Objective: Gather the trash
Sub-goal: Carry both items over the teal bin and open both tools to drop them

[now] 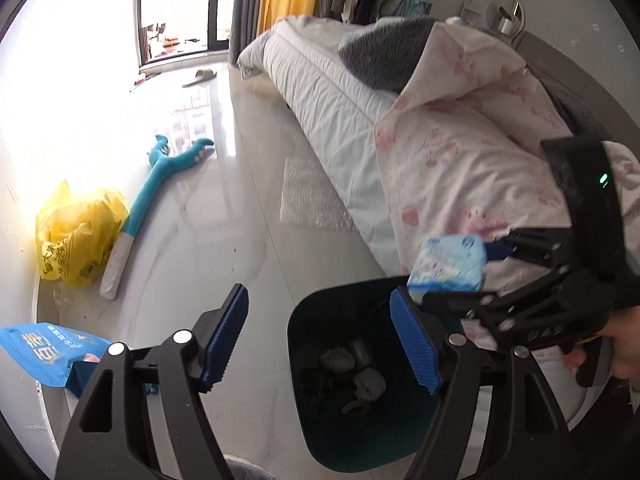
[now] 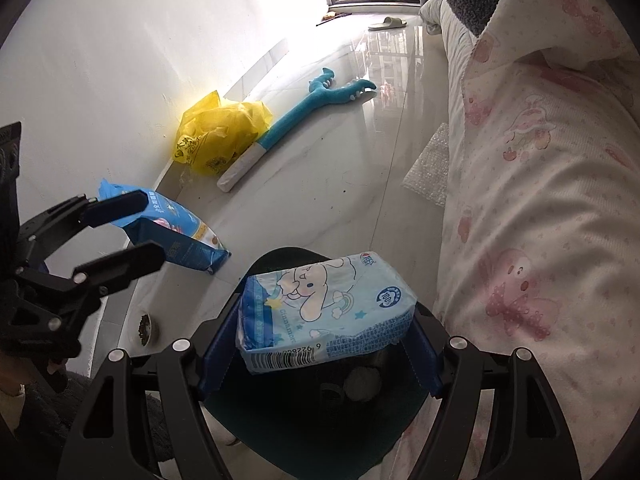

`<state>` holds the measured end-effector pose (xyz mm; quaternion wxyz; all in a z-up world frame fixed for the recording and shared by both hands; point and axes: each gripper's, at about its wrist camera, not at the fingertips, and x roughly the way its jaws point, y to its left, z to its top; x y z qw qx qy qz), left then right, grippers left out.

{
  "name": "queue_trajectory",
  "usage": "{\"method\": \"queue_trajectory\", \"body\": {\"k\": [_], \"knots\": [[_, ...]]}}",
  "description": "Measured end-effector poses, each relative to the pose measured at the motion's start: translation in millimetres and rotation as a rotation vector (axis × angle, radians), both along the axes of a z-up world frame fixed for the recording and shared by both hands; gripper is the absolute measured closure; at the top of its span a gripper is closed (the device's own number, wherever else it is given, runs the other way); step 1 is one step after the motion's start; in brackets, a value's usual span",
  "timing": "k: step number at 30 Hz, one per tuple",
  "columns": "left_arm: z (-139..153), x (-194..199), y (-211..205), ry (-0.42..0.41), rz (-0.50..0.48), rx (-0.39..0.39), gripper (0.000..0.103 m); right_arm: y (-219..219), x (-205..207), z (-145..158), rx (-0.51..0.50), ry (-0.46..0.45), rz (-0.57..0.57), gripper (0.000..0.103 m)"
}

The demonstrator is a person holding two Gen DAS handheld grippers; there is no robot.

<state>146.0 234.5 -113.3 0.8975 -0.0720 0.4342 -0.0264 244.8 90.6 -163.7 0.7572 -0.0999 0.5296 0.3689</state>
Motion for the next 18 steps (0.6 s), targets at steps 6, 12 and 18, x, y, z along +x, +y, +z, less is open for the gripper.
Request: {"method": "queue_trajectory", "body": {"k": [6, 12, 18], "knots": [[20, -3, 4, -0.083, 0.017, -0.001, 0.025, 8, -4, -14, -0.039, 0.029, 0.018, 0.028], [37, -6, 7, -0.141, 0.029, -0.028, 0.025, 15, -7, -26, -0.079, 0.057, 0.034, 0.023], [56, -6, -1, -0.197, 0.028, -0.026, 0.024, 16, -10, -24, -0.091, 0.052, 0.03, 0.014]]}}
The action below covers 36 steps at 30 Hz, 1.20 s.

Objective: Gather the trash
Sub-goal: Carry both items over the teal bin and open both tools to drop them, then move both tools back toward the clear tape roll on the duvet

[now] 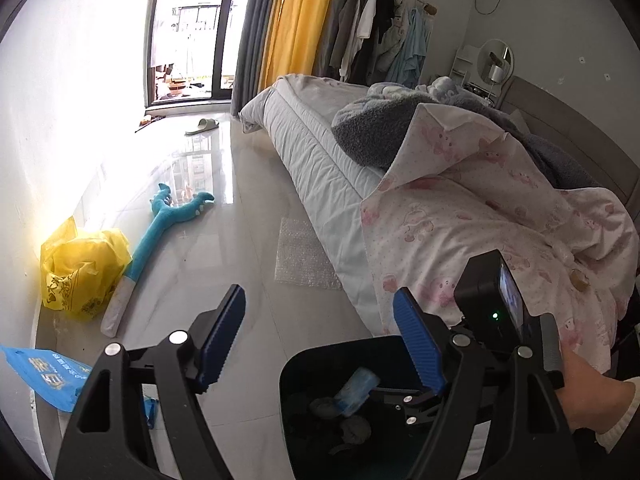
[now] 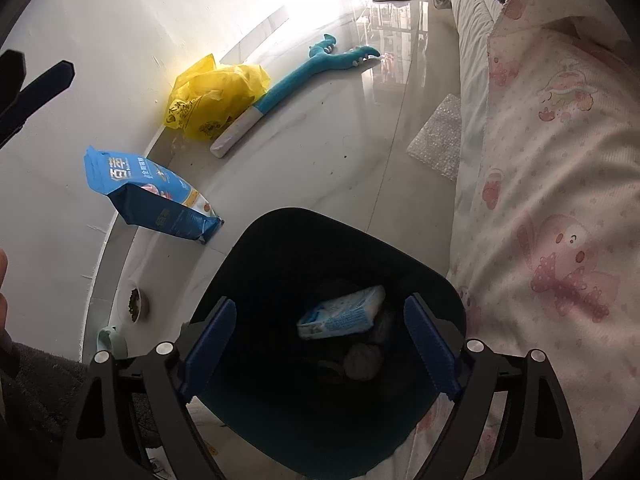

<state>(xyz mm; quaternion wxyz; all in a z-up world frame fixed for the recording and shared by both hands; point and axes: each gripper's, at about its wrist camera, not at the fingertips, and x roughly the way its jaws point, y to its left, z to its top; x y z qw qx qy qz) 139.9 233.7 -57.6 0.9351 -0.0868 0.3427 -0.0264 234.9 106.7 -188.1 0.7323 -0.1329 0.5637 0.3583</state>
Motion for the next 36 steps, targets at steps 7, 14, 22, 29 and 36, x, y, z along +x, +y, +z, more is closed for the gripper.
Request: {"method": "queue_trajectory", "body": {"k": [7, 14, 22, 29, 36], "knots": [[22, -4, -15, -0.076, -0.019, 0.014, 0.024, -8, 1, 20, 0.036, -0.029, -0.009, 0.013], [37, 0, -28, -0.115, -0.027, 0.01, 0.021, -23, 3, 37, 0.088, -0.051, -0.02, 0.013], [52, 5, -49, -0.148, -0.038, 0.006, 0.016, -45, 5, 68, 0.177, -0.119, -0.037, 0.012], [59, 16, -76, -0.161, -0.06, 0.011, 0.012, -79, 8, 89, 0.209, -0.19, -0.073, 0.011], [59, 30, -104, -0.158, -0.076, 0.007, 0.01, -121, 14, 100, 0.195, -0.253, -0.124, 0.009]]}}
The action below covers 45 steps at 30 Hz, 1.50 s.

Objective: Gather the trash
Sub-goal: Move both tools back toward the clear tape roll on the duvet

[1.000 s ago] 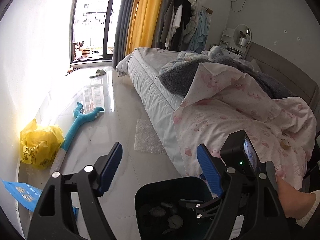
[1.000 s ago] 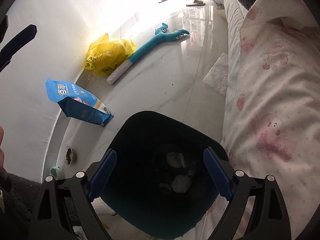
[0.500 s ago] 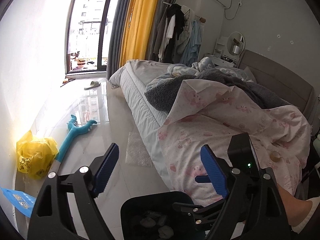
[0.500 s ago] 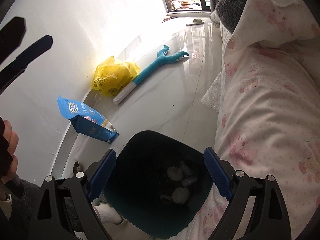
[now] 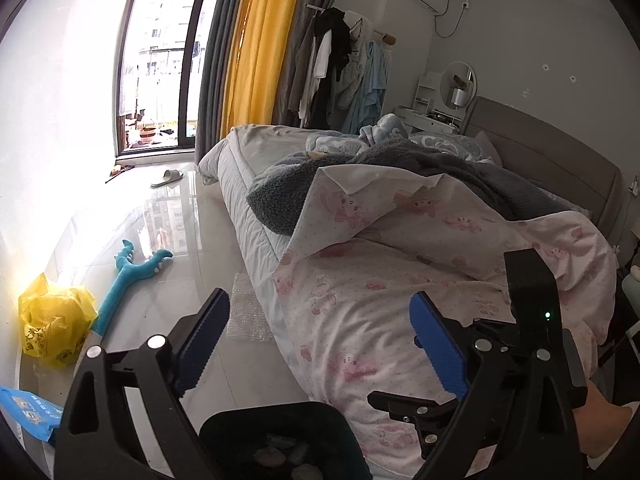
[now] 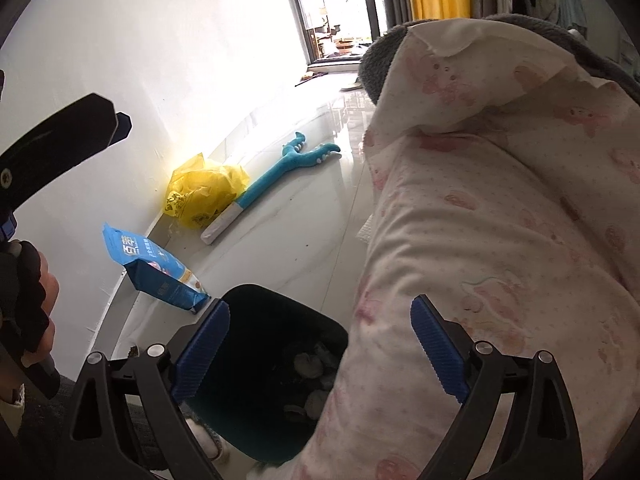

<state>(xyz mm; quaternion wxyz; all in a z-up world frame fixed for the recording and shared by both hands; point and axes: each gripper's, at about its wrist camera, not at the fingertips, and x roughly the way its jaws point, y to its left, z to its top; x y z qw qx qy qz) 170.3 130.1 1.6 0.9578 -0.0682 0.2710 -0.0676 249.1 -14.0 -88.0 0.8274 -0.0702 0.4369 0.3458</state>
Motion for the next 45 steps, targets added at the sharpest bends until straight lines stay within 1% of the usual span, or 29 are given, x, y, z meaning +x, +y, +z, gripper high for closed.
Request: {"method": "queue_trajectory", "body": {"k": [2, 5, 16, 25, 35, 40, 45], "knots": [[0, 5, -10, -0.001, -0.008, 0.008, 0.009, -11, 1, 2, -0.007, -0.015, -0.011, 0.009], [-1, 11, -25, -0.002, -0.019, 0.027, 0.009, -27, 2, 6, -0.012, -0.036, -0.027, 0.005], [-12, 35, -72, 0.03, -0.061, 0.039, 0.007, -91, 8, 18, -0.002, -0.078, -0.121, 0.004], [-14, 49, -106, 0.03, -0.076, 0.038, 0.005, -140, 9, 21, -0.004, -0.104, -0.182, 0.003], [-20, 64, -153, 0.036, -0.121, 0.07, 0.005, -195, 11, 15, -0.013, -0.094, -0.245, 0.003], [-25, 72, -173, 0.049, -0.146, 0.062, 0.005, -219, 7, 13, -0.016, -0.096, -0.261, 0.003], [-29, 78, -193, 0.053, -0.204, 0.074, 0.005, -240, 4, 11, 0.024, -0.089, -0.24, 0.003]]}}
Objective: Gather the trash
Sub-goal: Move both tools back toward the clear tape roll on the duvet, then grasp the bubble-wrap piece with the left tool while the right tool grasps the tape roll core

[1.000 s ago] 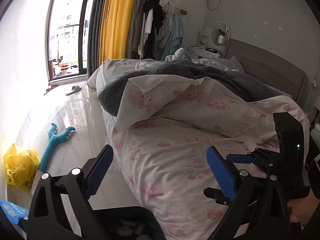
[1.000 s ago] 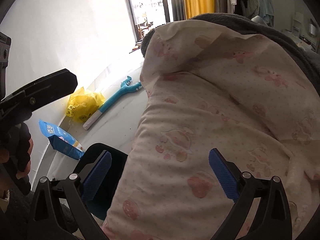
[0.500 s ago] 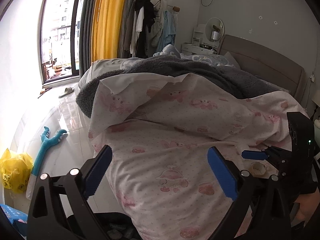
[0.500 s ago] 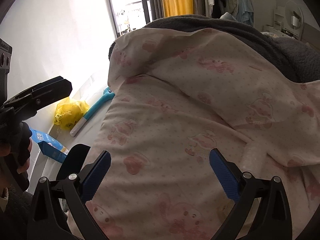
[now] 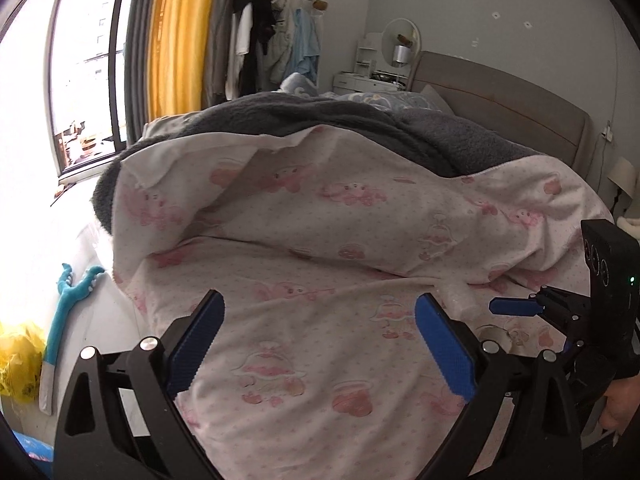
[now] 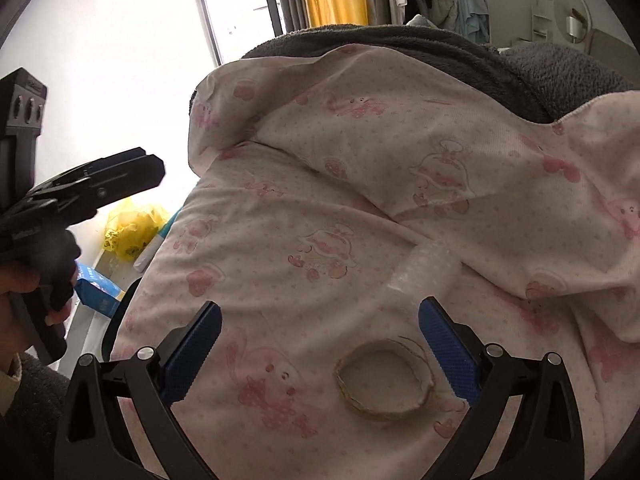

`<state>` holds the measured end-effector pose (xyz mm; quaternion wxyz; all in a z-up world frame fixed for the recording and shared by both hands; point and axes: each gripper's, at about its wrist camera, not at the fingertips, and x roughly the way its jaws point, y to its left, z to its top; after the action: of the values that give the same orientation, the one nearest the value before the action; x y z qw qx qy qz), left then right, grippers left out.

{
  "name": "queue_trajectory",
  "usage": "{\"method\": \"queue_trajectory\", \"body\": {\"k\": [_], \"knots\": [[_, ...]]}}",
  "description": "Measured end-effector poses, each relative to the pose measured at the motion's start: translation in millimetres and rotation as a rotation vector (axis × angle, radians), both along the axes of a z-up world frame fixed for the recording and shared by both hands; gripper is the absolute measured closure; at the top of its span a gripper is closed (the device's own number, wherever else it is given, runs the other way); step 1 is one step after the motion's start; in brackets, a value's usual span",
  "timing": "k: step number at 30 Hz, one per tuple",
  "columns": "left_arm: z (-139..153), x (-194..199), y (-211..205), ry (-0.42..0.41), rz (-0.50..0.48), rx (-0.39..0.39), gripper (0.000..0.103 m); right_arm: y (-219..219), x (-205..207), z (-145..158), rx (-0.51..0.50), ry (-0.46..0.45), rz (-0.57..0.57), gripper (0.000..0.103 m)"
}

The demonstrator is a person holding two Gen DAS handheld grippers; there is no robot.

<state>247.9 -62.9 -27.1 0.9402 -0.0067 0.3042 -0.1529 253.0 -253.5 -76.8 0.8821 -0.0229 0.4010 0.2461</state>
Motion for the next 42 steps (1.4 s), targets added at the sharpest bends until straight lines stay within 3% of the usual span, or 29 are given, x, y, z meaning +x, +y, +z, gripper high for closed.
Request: {"method": "queue_trajectory", "body": {"k": [12, 27, 42], "knots": [[-14, 15, -39, 0.04, -0.13, -0.006, 0.006, -32, 0, -19, 0.034, 0.033, 0.027, 0.005], [-31, 30, -84, 0.076, -0.221, -0.04, 0.007, -47, -5, -27, 0.016, 0.029, 0.062, 0.051], [-50, 42, -132, 0.154, -0.237, -0.033, 0.019, -97, -18, -11, 0.036, -0.007, -0.001, 0.052]]}}
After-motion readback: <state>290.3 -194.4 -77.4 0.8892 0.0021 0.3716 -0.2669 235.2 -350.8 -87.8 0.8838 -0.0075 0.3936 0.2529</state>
